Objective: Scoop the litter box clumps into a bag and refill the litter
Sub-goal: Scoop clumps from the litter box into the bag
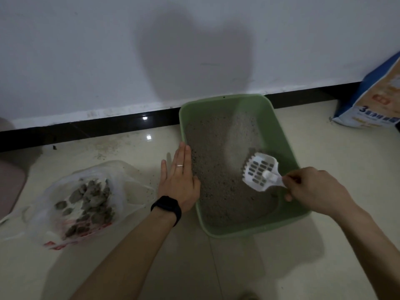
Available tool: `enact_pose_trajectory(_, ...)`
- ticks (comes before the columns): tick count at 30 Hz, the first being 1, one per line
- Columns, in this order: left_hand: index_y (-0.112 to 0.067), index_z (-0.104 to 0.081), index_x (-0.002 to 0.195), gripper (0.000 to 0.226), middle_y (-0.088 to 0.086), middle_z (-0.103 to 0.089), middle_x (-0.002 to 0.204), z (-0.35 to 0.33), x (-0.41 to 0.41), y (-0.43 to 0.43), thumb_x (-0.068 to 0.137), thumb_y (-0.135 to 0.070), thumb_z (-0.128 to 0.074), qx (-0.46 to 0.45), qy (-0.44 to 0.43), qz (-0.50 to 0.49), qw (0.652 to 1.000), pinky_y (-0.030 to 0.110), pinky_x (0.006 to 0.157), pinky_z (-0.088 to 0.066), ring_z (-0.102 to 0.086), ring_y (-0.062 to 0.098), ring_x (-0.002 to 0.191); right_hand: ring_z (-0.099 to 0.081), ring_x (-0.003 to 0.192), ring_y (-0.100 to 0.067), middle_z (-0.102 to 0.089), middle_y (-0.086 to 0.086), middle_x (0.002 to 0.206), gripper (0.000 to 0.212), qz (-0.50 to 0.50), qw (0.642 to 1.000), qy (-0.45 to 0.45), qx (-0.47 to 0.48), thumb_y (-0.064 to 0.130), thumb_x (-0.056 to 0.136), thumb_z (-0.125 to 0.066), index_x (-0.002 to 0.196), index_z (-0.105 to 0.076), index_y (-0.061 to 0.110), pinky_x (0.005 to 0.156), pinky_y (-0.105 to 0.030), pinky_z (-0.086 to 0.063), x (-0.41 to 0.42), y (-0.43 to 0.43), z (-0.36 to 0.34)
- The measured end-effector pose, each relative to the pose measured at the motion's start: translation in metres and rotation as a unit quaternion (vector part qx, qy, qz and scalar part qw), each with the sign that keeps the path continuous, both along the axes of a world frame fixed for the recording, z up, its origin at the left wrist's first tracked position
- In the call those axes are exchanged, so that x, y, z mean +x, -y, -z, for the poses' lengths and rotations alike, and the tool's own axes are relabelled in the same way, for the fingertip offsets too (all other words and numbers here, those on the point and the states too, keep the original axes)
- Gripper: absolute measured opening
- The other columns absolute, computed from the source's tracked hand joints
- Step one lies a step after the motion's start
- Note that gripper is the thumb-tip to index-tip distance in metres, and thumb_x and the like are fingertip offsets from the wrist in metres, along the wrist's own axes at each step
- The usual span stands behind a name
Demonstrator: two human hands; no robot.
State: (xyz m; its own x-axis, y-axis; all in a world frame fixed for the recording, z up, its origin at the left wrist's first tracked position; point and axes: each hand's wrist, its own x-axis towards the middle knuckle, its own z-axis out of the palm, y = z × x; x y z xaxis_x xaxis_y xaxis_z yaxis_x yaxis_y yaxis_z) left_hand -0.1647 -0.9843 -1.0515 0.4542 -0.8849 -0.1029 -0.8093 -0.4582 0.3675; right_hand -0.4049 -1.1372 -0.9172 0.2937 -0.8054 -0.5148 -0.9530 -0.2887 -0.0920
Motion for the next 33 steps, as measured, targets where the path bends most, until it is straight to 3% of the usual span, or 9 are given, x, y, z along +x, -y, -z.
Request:
enact_pose_trajectory(5,-0.018,0.024,0.150,0.078,-0.003,0.029,0.157,0.003,0.000,0.000,0.095,-0.033,-0.030,-0.007,0.007,0.002,1.000,0.043,0.116,0.010,0.005,0.014,0.148,-0.056,0.040,-0.006,-0.071,0.013,0.062,0.033,0.013,0.985,0.014,0.173,0.034,0.091,-0.051,0.073,-0.070,0.013,0.044,-0.016,-0.042,-0.020,-0.003,-0.009)
enact_pose_trajectory(8,-0.018,0.023,0.150,0.077,-0.004,0.029,0.157,0.004,0.000,0.001,0.096,-0.034,-0.030,-0.011,0.001,0.005,1.000,0.043,0.117,0.009,0.006,0.013,0.148,-0.054,0.039,-0.004,-0.062,0.006,0.046,0.040,0.000,0.989,0.044,0.140,0.030,0.090,-0.055,0.053,-0.063,0.016,0.046,-0.022,-0.042,0.001,-0.012,0.027)
enact_pose_trajectory(10,-0.019,0.022,0.150,0.078,-0.003,0.028,0.158,0.004,0.000,0.001,0.095,-0.034,-0.031,-0.010,0.000,0.004,1.000,0.044,0.117,0.008,0.005,0.014,0.148,-0.057,0.048,-0.009,-0.059,0.004,0.048,0.042,0.010,0.986,0.098,0.133,0.029,0.094,-0.054,0.054,-0.061,0.018,0.053,-0.026,-0.041,0.027,-0.018,0.063)
enact_pose_trajectory(15,-0.019,0.023,0.150,0.080,-0.003,0.027,0.158,0.001,0.000,0.001,0.094,-0.036,-0.031,0.002,0.016,0.001,1.000,0.045,0.117,0.006,0.006,0.014,0.148,-0.065,0.081,-0.025,-0.065,-0.007,0.087,0.027,0.041,0.984,0.137,0.109,0.031,0.103,-0.038,0.098,-0.061,0.018,0.077,-0.044,-0.056,0.085,-0.025,0.130)
enact_pose_trajectory(17,-0.019,0.025,0.149,0.081,-0.004,0.030,0.157,0.000,0.000,0.002,0.094,-0.037,-0.030,0.007,0.021,0.000,1.000,0.045,0.117,0.007,0.012,0.012,0.147,-0.064,0.077,-0.019,-0.065,-0.003,0.085,0.026,0.082,0.975,0.182,0.096,0.034,0.103,-0.037,0.100,-0.060,0.024,0.069,-0.038,-0.054,0.097,-0.027,0.140)
enact_pose_trajectory(20,-0.020,0.029,0.147,0.080,-0.004,0.033,0.156,-0.002,0.001,0.002,0.094,-0.038,-0.027,0.016,0.024,0.000,1.000,0.044,0.115,0.012,0.022,0.008,0.142,-0.060,0.070,-0.012,-0.064,0.003,0.077,0.028,0.129,0.961,0.238,0.064,0.037,0.102,-0.039,0.085,-0.060,0.028,0.058,-0.027,-0.040,0.102,-0.031,0.146)
enact_pose_trajectory(25,-0.019,0.034,0.145,0.078,-0.004,0.039,0.152,-0.006,0.001,0.002,0.095,-0.041,-0.021,0.038,0.034,0.003,0.999,0.044,0.114,0.018,0.035,0.011,0.135,-0.055,0.066,-0.018,-0.060,0.001,0.069,0.030,0.212,0.916,0.340,0.029,0.035,0.101,-0.044,0.082,-0.061,0.018,0.062,-0.032,-0.039,0.088,-0.042,0.135)
enact_pose_trajectory(30,-0.017,0.031,0.146,0.075,-0.003,0.037,0.152,-0.008,0.001,0.001,0.096,-0.042,-0.020,0.053,0.035,0.006,0.998,0.043,0.113,0.021,0.041,0.011,0.131,-0.059,0.073,-0.019,-0.063,0.006,0.074,0.029,0.177,0.931,0.317,-0.030,0.034,0.101,-0.043,0.085,-0.062,0.020,0.065,-0.034,-0.041,0.074,-0.045,0.115)
enact_pose_trajectory(33,-0.017,0.030,0.147,0.075,-0.002,0.035,0.153,-0.010,0.002,0.001,0.096,-0.043,-0.020,0.059,0.038,0.013,0.997,0.044,0.113,0.022,0.036,0.011,0.134,-0.054,0.066,-0.015,-0.059,0.009,0.068,0.030,0.150,0.945,0.283,-0.069,0.035,0.102,-0.041,0.083,-0.060,0.023,0.059,-0.030,-0.038,0.068,-0.046,0.106)
